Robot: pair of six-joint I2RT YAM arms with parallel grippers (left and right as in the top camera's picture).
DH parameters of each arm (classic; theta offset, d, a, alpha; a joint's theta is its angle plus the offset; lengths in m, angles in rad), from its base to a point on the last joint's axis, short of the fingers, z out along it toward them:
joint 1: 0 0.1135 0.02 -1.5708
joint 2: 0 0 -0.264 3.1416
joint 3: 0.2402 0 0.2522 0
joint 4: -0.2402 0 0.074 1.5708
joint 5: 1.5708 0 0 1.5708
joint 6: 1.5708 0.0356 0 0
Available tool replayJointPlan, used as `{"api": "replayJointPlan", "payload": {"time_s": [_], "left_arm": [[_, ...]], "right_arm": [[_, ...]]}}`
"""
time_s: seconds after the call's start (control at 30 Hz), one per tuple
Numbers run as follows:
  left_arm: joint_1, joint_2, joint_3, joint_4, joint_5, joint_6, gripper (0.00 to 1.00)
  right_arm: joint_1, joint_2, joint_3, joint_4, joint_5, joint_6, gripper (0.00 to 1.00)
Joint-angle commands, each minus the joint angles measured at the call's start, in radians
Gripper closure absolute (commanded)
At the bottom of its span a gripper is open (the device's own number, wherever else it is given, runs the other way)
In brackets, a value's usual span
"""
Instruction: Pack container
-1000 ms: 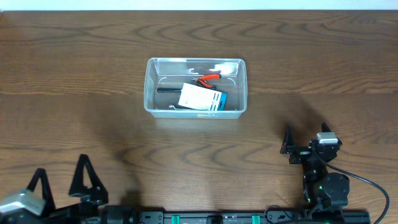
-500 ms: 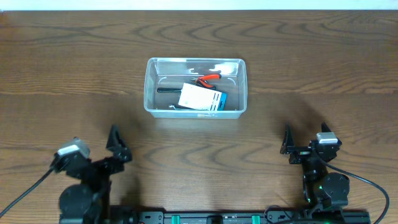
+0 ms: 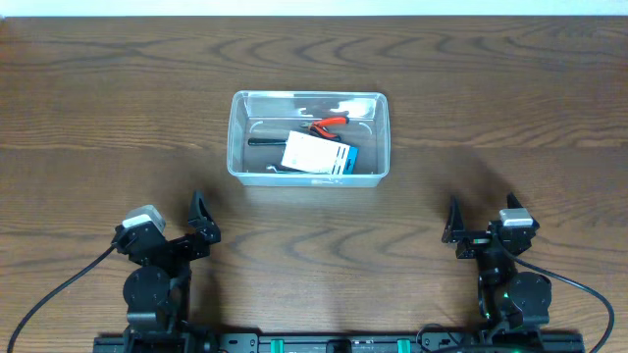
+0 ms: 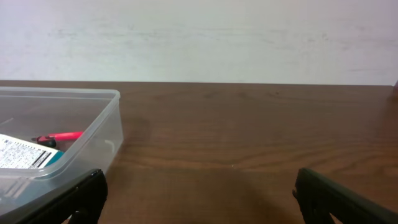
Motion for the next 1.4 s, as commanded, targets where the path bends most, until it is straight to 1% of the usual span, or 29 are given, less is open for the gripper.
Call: {"api": "replayJointPlan", "payload": {"time_s": [0.0,0.27,0.57,1.37], "left_arm": [[0.004,-0.01,-0.026,0.01,-0.015,0.009,0.02],[0.004,-0.015,-0.113,0.095,-0.015,0.009,0.02],[0.004,-0.082,-0.151,0.094,-0.016,0.01,0.02],[0.004,-0.114,-0.19,0.103,-0.015,0.024,0.02]], "right_arm": [[-0.002,-0.01,-0.004,-0.001,-0.004,-0.018,0.01],[-0.002,-0.01,-0.004,-0.001,-0.004,-0.018,0.01],[-0.002,-0.01,-0.004,-0.001,-0.004,-0.018,0.01],[-0.002,-0.01,-0.004,-0.001,-0.004,-0.018,0.01]]}}
